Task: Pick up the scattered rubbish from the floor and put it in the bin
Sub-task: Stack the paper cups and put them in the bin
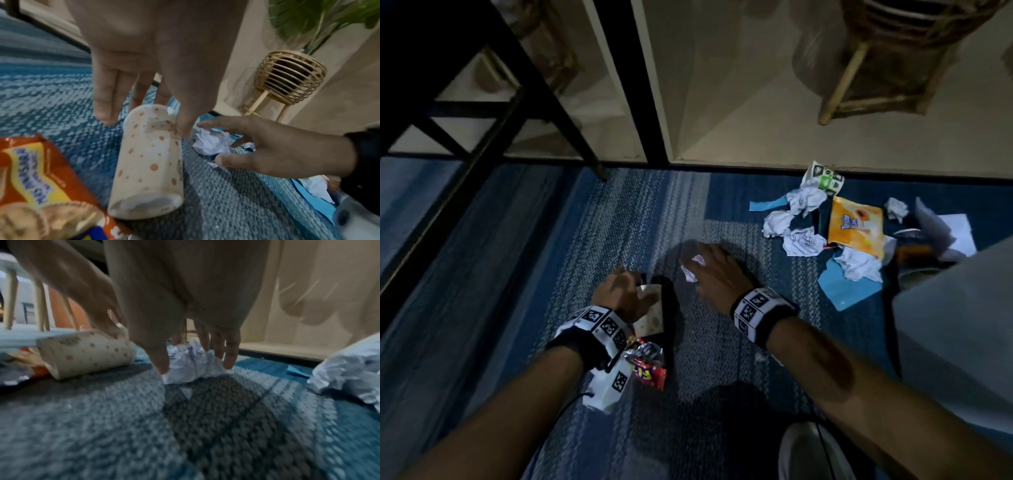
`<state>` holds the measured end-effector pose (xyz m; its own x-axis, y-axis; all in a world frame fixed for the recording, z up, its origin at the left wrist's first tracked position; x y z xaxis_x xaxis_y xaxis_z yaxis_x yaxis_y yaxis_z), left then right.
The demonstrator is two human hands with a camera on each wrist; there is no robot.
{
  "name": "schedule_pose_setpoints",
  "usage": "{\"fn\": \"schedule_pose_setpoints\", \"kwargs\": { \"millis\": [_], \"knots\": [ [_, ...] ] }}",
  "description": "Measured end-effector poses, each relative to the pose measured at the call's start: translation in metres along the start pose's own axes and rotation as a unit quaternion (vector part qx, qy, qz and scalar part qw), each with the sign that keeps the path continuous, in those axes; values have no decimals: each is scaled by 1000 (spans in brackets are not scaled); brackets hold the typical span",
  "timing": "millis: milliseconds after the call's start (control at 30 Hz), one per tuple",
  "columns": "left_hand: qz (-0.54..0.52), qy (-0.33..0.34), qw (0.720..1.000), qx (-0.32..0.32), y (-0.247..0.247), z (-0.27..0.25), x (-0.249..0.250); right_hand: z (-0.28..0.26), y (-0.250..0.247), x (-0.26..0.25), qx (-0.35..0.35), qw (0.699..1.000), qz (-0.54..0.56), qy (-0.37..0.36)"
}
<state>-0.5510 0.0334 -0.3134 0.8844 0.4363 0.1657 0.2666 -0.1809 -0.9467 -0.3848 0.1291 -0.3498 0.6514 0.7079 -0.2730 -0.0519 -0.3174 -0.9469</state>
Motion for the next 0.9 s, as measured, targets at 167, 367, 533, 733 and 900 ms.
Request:
{"fn": "schedule_pose_setpoints", "kwargs": {
  "millis": [167,367,533,733,900],
  "knots": [
    [0,-13,1000,1,10,0,4,0,0,6,-13,1000,-21,15],
    [-52,3,999,2,-1,7,26,-21,-18,14,69,996,28,51],
    [-127,58,990,33,-43,7,66,-57,-57,24,155,972,144,105],
    [-196,219,946,138,-110,-13,138,-133,-134,42,295,901,256,189],
    [-241,322,896,189,-167,-40,216,-214,-193,50,430,840,266,197]
  ]
}}
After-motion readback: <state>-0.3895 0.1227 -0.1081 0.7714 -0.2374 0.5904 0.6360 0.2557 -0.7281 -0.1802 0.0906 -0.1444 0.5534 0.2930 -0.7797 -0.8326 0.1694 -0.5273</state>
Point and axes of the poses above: each hand's wrist, its own z-axis towards the middle knuckle, its own y-axis out of the palm, x = y × z, the point moved 5 cm from there along z, towards the middle knuckle, and after that the axes turned 6 degrees about x, right-handed, at the moved point
